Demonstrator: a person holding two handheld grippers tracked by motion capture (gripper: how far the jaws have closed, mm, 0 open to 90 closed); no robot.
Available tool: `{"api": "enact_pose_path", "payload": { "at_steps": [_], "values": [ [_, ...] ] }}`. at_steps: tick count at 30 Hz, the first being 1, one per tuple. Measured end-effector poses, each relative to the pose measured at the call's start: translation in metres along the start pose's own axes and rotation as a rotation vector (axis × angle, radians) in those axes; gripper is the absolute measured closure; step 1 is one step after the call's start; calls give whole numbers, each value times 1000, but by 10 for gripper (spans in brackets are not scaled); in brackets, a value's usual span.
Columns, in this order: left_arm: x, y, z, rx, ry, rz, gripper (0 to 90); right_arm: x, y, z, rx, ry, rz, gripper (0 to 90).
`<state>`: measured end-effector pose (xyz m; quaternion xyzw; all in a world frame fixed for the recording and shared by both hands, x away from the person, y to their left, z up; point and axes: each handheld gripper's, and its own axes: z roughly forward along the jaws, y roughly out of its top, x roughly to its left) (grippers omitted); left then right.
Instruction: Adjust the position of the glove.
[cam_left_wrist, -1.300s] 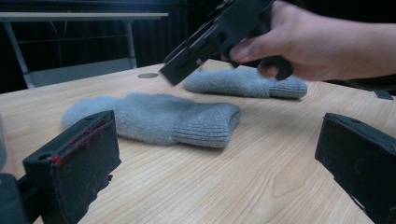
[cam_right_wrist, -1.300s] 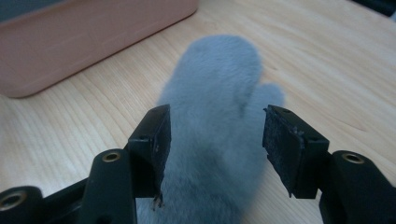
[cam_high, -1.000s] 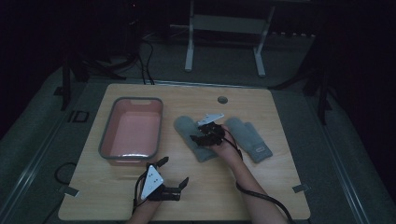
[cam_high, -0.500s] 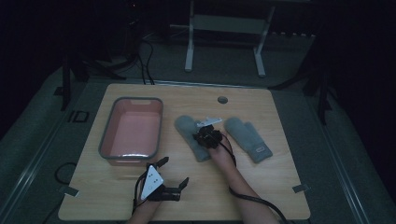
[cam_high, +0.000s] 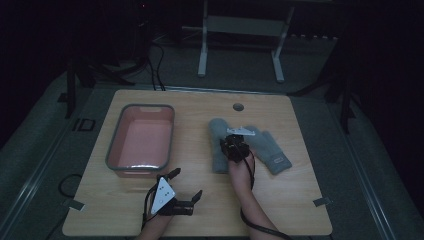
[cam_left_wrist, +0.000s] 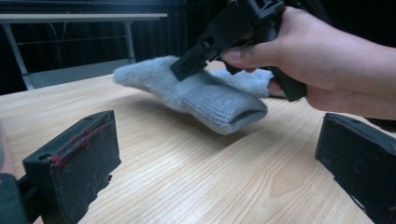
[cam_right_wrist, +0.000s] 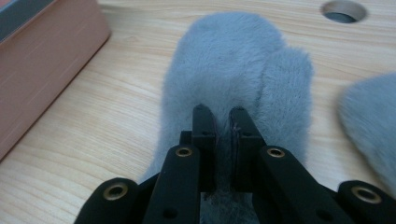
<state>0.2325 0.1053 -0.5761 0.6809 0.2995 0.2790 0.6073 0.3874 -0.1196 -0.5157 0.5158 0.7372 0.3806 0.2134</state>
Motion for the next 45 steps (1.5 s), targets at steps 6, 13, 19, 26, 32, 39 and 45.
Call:
{"api": "enact_pose_path", "payload": {
  "at_steps": [6,13,19,26,32,39,45],
  "values": [
    [0,0,0,0,0,-2,2,3,-7,11,31,-22,14,829],
    [0,0,0,0,-2,4,2,5,-22,35,65,-47,26,778],
    [0,0,0,0,-2,4,2,0,-17,21,31,-2,29,604],
    [0,0,0,1,-4,5,2,-27,-9,-10,-34,60,-44,511],
    [0,0,0,0,-2,3,2,-68,-4,-36,-47,51,-190,502],
    [0,0,0,0,-2,1,2,-112,0,-51,-26,49,-255,524],
    [0,0,0,0,-3,0,2,-146,1,-47,22,99,-291,492]
  ]
}}
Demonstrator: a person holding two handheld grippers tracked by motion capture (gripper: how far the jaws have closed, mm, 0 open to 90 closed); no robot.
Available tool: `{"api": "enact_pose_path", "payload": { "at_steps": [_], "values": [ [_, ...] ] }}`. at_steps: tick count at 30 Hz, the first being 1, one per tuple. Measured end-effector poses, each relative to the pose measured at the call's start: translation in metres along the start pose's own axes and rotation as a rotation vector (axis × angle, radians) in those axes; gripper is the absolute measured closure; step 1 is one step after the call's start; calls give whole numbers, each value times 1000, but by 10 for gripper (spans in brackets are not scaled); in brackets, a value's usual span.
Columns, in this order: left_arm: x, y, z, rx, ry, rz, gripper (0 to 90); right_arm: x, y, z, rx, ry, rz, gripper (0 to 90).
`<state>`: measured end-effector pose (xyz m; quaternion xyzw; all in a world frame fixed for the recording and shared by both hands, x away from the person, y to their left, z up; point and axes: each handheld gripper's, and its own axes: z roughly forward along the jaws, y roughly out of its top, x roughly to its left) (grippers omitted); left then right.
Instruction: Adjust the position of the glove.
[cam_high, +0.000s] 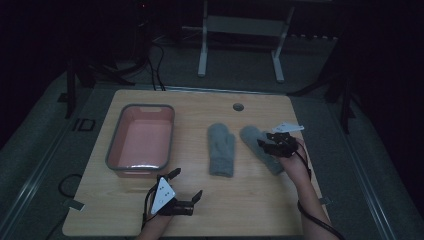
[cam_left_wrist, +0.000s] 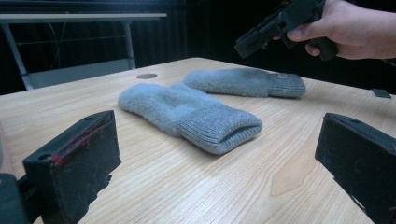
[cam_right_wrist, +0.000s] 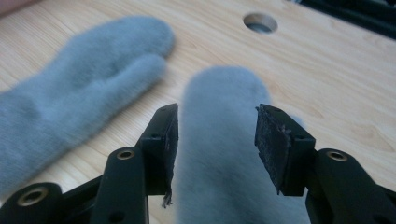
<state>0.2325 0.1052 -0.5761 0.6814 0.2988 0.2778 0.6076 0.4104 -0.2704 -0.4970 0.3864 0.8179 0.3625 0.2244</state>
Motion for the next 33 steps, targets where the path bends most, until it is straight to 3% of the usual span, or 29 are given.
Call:
{"api": "enact_pose_path", "payload": {
  "at_steps": [2,8,9,10,12,13,15,16,19,22,23,26,29,33],
  "values": [
    [0,0,0,-1,0,0,2,-6,-4,4,19,20,-1,492],
    [0,0,0,-1,0,0,2,-15,-20,19,77,20,32,485],
    [0,0,0,-1,-1,0,2,-17,-27,27,116,3,35,488],
    [0,0,0,-1,-1,0,2,-18,-30,31,146,2,50,532],
    [0,0,0,-1,-1,1,2,-17,-34,34,145,6,55,571],
    [0,0,0,-2,0,2,2,-16,-37,35,129,-2,53,643],
    [0,0,0,-2,0,3,2,-16,-37,33,118,-11,109,777],
    [0,0,0,-2,-1,2,2,-12,-35,29,110,-62,134,810],
    [0,0,0,-2,-1,2,2,-5,-32,21,69,-122,198,817],
    [0,0,0,-2,-1,0,2,-2,-29,15,47,-126,239,817],
    [0,0,0,-2,0,-1,2,2,-27,6,11,-123,275,817],
    [0,0,0,-2,0,-2,2,4,-24,-4,-12,-146,295,818],
    [0,0,0,-2,-1,-1,2,7,-20,-18,-28,-214,320,817],
    [0,0,0,-3,1,1,2,5,-23,-31,-48,-308,403,814]
  ]
}}
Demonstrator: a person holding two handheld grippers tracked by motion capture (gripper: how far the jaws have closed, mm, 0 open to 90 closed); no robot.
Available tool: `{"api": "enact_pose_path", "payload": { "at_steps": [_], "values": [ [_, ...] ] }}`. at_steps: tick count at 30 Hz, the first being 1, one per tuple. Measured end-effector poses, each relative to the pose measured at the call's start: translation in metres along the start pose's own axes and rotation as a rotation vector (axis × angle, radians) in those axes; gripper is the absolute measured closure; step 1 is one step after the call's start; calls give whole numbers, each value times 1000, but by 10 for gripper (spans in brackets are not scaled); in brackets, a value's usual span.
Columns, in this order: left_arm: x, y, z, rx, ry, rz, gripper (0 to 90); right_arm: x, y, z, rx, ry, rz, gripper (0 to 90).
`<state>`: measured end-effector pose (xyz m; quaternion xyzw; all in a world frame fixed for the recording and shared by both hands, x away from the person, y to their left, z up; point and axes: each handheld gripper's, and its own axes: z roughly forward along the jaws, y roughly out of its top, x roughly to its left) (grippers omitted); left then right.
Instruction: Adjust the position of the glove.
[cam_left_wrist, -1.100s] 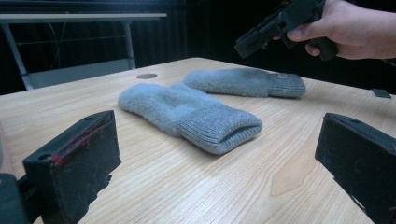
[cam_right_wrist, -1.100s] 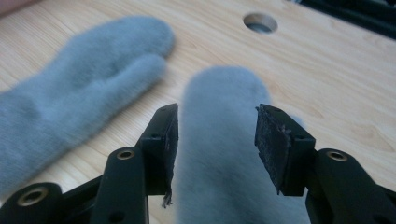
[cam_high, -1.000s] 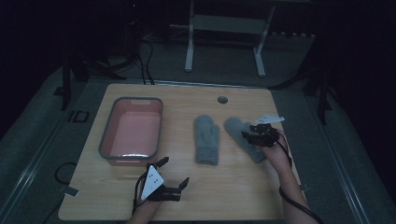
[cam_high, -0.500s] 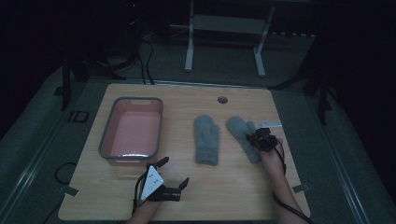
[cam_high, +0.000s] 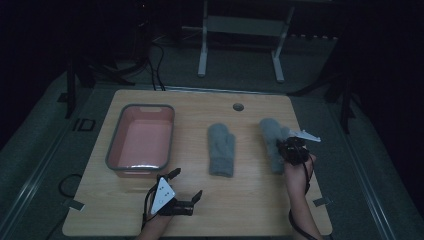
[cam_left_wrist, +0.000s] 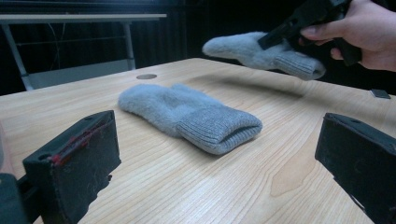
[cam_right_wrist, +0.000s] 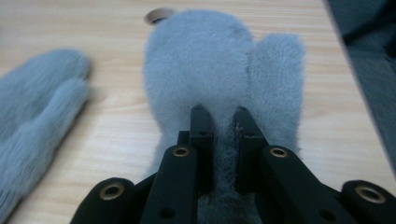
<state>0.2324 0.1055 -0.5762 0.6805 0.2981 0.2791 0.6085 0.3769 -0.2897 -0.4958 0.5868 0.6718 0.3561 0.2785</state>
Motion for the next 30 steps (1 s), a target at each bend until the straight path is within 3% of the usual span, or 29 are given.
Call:
{"api": "enact_pose_path", "payload": {
  "at_steps": [2,6,8,12,14,17,20,26,30],
  "values": [
    [0,0,0,1,1,-2,2,-3,-3,-1,1,-30,39,814],
    [0,0,0,0,1,-1,2,-5,-12,3,24,-78,45,812],
    [0,0,0,0,2,-2,2,-7,-17,8,38,-73,56,807],
    [0,0,0,-1,0,-1,2,-10,-29,23,64,-35,41,766],
    [0,0,0,0,0,-1,2,-11,-34,29,89,-38,28,748],
    [0,0,0,1,0,1,2,-13,-40,33,76,-9,40,638],
    [0,0,0,1,0,2,2,-14,-41,31,70,28,22,528],
    [0,0,0,-1,0,-1,2,-24,-26,13,12,76,-62,519],
    [0,0,0,0,0,2,2,-30,-16,9,20,126,-149,544]
  ]
}}
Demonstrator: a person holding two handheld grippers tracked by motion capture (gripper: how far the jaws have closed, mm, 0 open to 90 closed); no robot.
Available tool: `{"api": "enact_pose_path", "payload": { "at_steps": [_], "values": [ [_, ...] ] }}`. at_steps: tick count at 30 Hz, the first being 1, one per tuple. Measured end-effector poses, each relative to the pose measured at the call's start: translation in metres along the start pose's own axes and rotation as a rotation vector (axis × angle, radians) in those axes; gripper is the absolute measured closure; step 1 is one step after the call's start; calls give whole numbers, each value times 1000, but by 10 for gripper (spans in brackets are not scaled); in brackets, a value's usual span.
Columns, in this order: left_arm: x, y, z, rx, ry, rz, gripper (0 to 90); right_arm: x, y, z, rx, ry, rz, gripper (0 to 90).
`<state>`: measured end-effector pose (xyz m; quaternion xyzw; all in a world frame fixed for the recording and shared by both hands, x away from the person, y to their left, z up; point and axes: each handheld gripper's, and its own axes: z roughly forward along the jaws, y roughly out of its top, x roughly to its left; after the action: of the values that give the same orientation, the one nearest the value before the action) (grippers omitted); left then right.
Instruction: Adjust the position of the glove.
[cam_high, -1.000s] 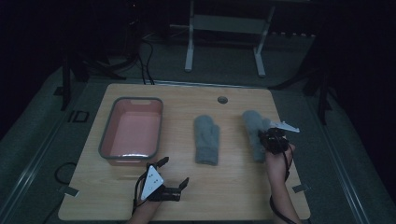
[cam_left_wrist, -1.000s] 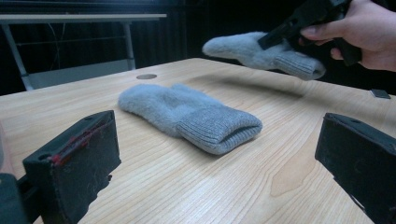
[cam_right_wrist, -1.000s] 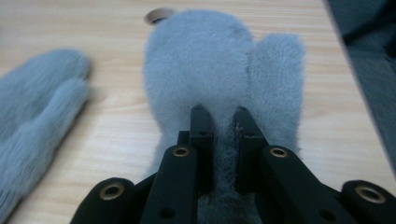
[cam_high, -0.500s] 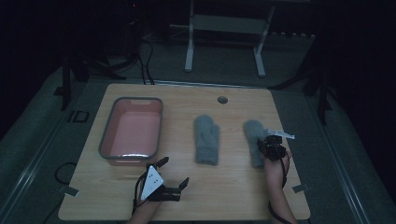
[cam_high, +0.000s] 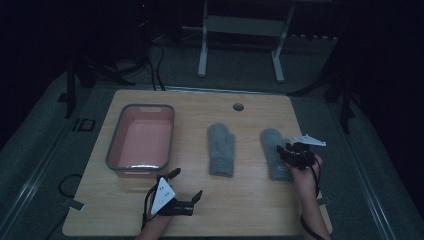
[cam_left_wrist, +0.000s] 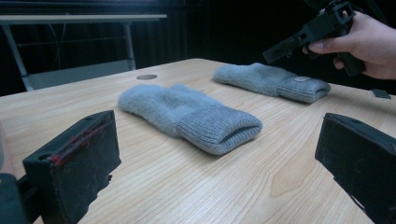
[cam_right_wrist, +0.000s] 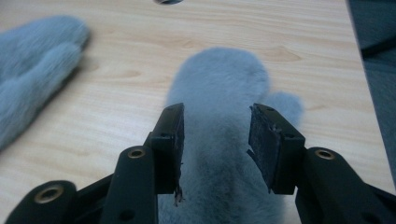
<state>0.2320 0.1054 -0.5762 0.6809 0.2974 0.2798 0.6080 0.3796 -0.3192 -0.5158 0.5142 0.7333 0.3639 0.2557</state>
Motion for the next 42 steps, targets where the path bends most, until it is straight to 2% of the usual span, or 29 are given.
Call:
{"api": "enact_pose_path", "payload": {
  "at_steps": [4,7,8,10,13,16,18,23,26,31,37,42],
  "values": [
    [0,0,0,0,0,-1,2,-5,-2,7,52,30,-53,528],
    [0,0,0,0,-1,0,2,-8,-6,12,77,36,-54,517],
    [0,0,0,0,-1,-1,2,-12,-13,17,104,43,-47,511],
    [0,0,0,-1,-1,-2,2,-14,-19,20,98,62,-35,534],
    [0,0,0,0,0,2,2,-10,-26,23,74,63,-64,623],
    [0,0,0,-1,1,3,2,-7,-27,24,79,59,-5,749],
    [0,0,0,0,1,0,2,-4,-25,24,86,32,23,792],
    [0,0,0,2,0,1,2,4,-22,20,48,-7,108,822],
    [0,0,0,2,0,1,2,11,-14,13,24,-31,134,824],
    [0,0,0,1,0,2,2,21,6,-1,-31,-36,154,826],
    [0,0,0,0,0,1,2,39,33,-16,-76,-44,140,826],
    [0,0,0,-1,1,2,2,57,49,-22,-98,-29,134,826]
  ]
}}
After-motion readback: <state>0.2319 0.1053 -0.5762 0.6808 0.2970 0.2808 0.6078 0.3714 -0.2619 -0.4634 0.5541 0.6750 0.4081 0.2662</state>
